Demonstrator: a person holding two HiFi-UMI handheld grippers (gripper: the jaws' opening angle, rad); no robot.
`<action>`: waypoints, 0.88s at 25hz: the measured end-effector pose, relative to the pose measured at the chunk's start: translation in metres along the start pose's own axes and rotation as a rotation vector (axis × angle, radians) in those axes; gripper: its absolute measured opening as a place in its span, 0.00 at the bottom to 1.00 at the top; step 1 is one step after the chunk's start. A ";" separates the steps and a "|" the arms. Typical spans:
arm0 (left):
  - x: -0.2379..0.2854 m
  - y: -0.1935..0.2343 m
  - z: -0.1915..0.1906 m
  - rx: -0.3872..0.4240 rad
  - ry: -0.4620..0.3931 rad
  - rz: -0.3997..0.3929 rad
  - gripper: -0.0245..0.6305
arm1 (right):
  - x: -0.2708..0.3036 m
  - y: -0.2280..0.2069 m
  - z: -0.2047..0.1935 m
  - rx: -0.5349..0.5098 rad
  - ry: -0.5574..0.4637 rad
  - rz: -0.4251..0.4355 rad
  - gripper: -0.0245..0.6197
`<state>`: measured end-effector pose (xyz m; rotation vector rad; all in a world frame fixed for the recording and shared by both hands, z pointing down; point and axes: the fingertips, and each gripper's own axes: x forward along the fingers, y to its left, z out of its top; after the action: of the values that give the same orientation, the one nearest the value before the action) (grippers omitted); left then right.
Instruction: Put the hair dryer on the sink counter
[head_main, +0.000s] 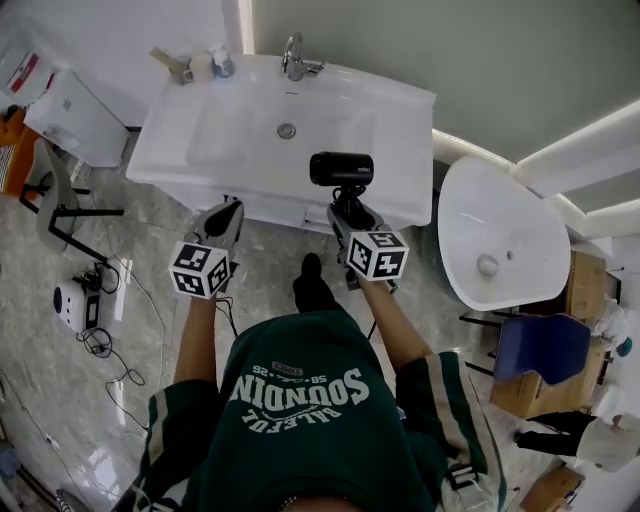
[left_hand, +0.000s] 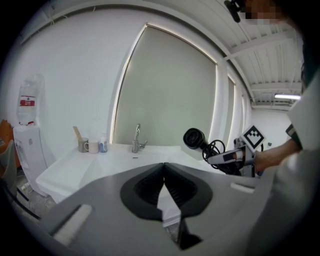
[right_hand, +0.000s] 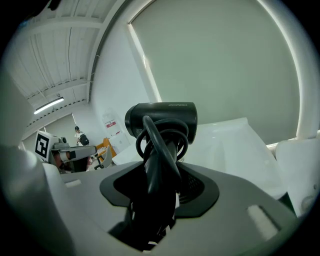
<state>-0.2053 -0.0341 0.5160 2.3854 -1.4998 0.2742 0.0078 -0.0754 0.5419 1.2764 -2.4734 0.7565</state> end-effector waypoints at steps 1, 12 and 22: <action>0.010 0.002 0.006 0.001 -0.001 0.001 0.12 | 0.007 -0.006 0.008 -0.005 0.003 0.004 0.33; 0.132 0.023 0.060 -0.005 -0.004 0.006 0.12 | 0.072 -0.088 0.085 -0.023 0.006 0.012 0.33; 0.197 0.004 0.073 0.031 0.032 -0.074 0.12 | 0.076 -0.144 0.105 0.007 -0.014 -0.051 0.33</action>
<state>-0.1240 -0.2276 0.5122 2.4427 -1.3992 0.3194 0.0819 -0.2546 0.5356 1.3461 -2.4419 0.7462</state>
